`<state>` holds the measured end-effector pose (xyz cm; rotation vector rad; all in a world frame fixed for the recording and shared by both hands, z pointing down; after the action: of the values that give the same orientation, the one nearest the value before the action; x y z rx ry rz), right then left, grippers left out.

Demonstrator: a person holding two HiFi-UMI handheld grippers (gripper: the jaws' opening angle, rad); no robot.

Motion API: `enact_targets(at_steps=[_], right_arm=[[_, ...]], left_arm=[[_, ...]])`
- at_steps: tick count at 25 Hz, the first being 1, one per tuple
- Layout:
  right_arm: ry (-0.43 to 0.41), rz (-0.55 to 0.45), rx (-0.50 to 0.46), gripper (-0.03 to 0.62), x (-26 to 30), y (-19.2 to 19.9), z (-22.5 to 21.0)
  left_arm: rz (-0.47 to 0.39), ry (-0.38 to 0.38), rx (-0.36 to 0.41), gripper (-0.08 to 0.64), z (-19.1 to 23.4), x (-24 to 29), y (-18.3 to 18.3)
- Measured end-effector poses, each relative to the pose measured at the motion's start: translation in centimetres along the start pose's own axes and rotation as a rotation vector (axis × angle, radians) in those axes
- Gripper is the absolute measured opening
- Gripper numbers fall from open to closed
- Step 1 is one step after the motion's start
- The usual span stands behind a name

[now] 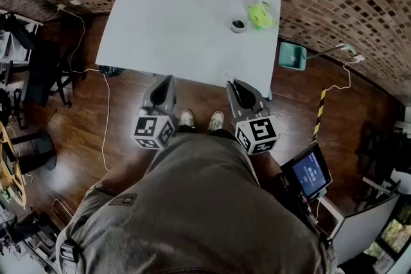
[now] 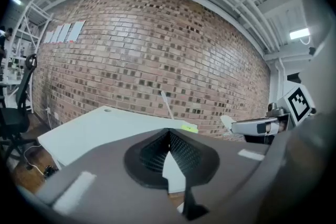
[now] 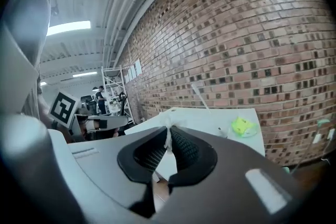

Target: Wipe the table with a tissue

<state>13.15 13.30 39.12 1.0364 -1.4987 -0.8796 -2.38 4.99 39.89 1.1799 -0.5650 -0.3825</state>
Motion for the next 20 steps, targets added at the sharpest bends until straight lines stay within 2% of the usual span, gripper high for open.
enact_targets(at_steps=[6, 20], right_arm=[[0.031, -0.070, -0.003, 0.032, -1.2, -2.5, 1.3], [0.077, -0.074, 0.026, 0.029, -1.9, -2.0, 2.3]], left_arm=[[-0.030, 0.052, 0.011, 0.002, -0.3, -0.9, -1.3], [-0.017, 0.115, -0.001, 0.002, -0.7, -1.5, -0.6]])
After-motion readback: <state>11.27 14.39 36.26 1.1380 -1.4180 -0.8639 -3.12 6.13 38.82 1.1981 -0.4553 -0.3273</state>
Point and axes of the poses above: the fingertips, and each gripper's own axes: x forward along the fingers, z to its left, y out of its underside, the point moved 1 cm from there along -x, backward along the fingers, and after that the axes turned 9 degrees about y, right-handed, at the moved point
